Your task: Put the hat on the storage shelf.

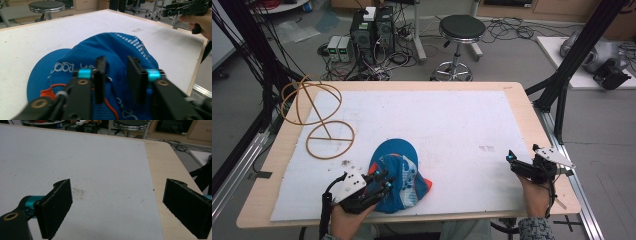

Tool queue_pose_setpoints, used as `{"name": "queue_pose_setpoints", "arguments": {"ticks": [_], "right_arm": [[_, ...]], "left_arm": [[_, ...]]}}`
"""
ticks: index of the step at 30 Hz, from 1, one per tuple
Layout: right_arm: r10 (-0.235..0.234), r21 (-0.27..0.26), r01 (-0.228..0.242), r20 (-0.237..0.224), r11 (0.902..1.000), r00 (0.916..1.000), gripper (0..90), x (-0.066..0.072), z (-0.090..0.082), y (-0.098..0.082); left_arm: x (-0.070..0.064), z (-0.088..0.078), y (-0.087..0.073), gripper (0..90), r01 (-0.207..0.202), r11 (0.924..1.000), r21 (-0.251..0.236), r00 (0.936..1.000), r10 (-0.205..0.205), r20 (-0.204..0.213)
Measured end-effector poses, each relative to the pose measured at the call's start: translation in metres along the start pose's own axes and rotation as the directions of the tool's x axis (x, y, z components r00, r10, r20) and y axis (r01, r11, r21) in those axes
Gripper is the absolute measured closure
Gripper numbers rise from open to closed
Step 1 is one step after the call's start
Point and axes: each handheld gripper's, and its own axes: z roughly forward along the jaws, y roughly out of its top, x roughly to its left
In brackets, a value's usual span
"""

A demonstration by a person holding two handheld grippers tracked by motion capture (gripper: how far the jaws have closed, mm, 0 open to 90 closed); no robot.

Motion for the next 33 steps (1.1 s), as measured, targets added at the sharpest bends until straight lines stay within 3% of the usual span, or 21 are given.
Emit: {"name": "queue_pose_setpoints", "arguments": {"ticks": [5,11,16,19,22,26,33], "right_arm": [[0.0,0.0,0.0,-0.002,1.0,1.0,8.0,0.0,0.0,0.0],[0.003,-0.001,-0.003,-0.002,1.0,1.0,8.0,-0.001,0.0,0.0],[0.002,0.003,-0.002,-0.003,1.0,1.0,8.0,-0.001,0.001,-0.001],[0.007,0.005,-0.007,-0.003,1.0,1.0,8.0,-0.001,0.001,-0.001],[0.006,0.007,-0.006,-0.006,1.0,1.0,8.0,-0.001,0.001,-0.001],[0.005,0.009,-0.005,-0.006,1.0,1.0,8.0,-0.001,0.001,-0.001],[0.007,0.01,-0.007,-0.007,0.9999,1.0,8.0,-0.001,0.001,-0.001]], "left_arm": [[0.001,0.0,0.002,86.3,-0.026,0.9996,-0.01,0.9995,0.027,0.014],[0.003,0.001,0.003,88.0,-0.028,0.9995,-0.012,0.9995,0.028,0.014],[0.002,-0.002,0.006,69.8,-0.007,0.9997,-0.023,0.9999,0.008,0.008],[0.001,-0.002,0.007,54.8,0.004,0.9997,-0.024,0.9999,-0.004,-0.01],[0.002,-0.001,0.007,45.3,0.013,0.9997,-0.019,0.9992,-0.014,-0.037],[-0.004,0.001,0.008,37.3,0.038,0.9988,-0.03,0.9985,-0.039,-0.039],[-0.025,0.012,0.007,33.3,-0.001,0.9996,-0.027,0.9996,0.0,-0.028]]}}
